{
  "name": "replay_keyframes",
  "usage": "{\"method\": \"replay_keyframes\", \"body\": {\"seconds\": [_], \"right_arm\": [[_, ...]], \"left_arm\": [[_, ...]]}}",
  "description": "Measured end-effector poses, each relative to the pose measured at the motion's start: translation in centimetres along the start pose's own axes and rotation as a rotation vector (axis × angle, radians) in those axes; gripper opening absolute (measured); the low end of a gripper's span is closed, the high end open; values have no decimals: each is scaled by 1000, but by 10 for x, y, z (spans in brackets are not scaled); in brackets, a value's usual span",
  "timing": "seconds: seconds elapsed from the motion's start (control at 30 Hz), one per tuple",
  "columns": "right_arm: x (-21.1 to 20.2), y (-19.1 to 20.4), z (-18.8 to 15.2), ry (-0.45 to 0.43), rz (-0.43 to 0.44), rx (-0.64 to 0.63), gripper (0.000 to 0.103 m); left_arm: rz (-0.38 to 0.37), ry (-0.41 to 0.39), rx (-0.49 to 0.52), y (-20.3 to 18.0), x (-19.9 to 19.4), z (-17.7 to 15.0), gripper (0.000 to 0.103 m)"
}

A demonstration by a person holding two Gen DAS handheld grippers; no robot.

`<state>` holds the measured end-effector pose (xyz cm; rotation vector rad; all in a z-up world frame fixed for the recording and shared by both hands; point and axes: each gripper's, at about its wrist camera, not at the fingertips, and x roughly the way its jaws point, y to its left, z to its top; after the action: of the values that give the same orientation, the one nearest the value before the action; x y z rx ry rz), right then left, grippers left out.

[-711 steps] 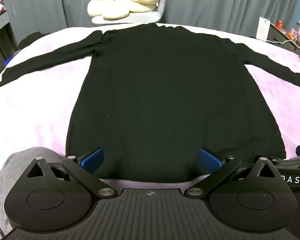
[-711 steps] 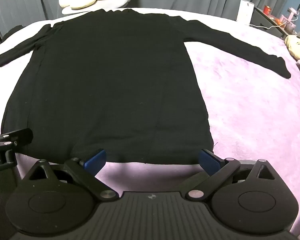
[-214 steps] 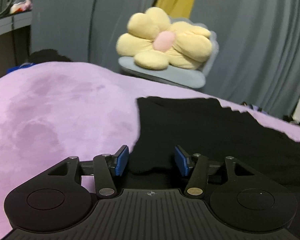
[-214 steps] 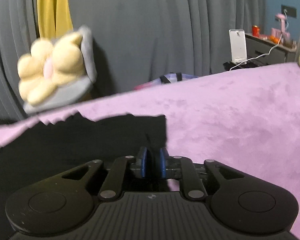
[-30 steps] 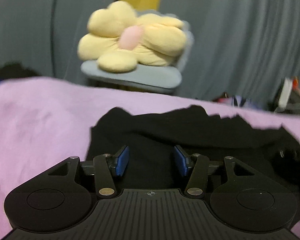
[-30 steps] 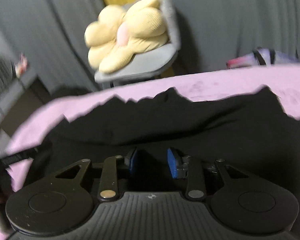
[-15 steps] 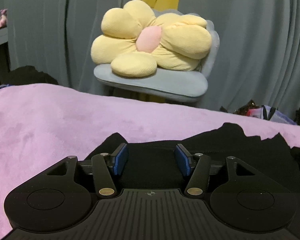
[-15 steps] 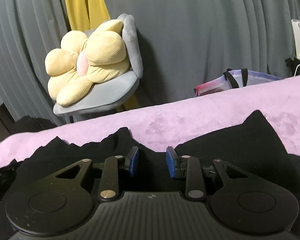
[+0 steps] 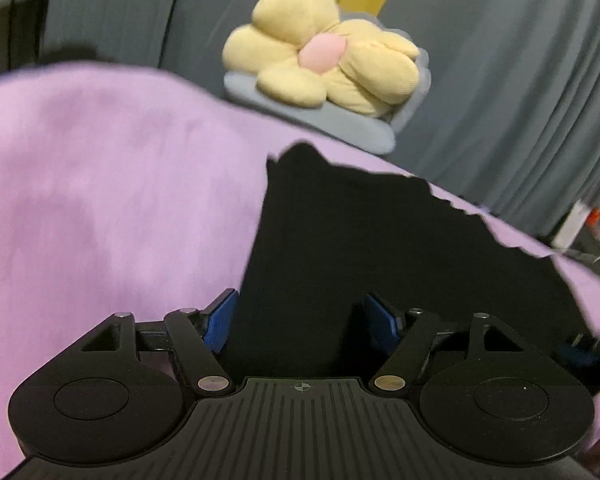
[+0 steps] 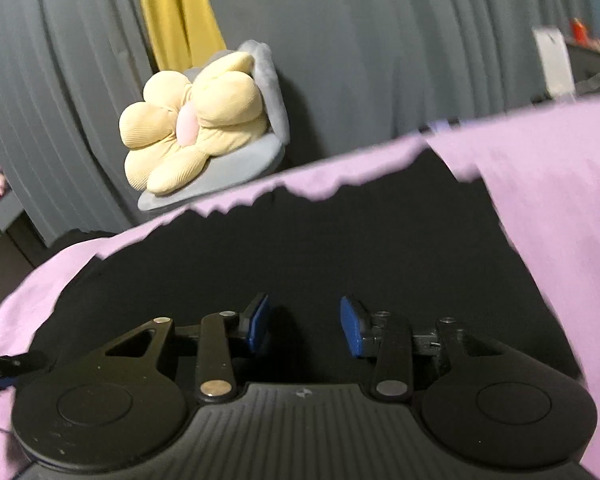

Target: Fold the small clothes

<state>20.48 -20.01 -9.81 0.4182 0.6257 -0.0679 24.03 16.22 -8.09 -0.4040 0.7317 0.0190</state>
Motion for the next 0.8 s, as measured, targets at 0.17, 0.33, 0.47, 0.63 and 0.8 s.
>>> {"method": "replay_keyframes", "body": {"seconds": [0.17, 0.33, 0.47, 0.63, 0.8], "right_arm": [[-19, 9, -12, 42, 37, -10, 37], [-23, 25, -5, 61, 96, 1, 37], [-20, 39, -1, 67, 92, -22, 35], [-8, 56, 1, 105, 91, -40, 21], [5, 78, 5, 118, 89, -86, 14]], "left_arm": [[-106, 35, -243, 23, -11, 1, 70], [-76, 84, -392, 40, -22, -3, 61], [-108, 136, -415, 45, -26, -11, 56], [-115, 93, -497, 54, -6, -7, 45], [-198, 46, -552, 58, 11, -2, 17]]}}
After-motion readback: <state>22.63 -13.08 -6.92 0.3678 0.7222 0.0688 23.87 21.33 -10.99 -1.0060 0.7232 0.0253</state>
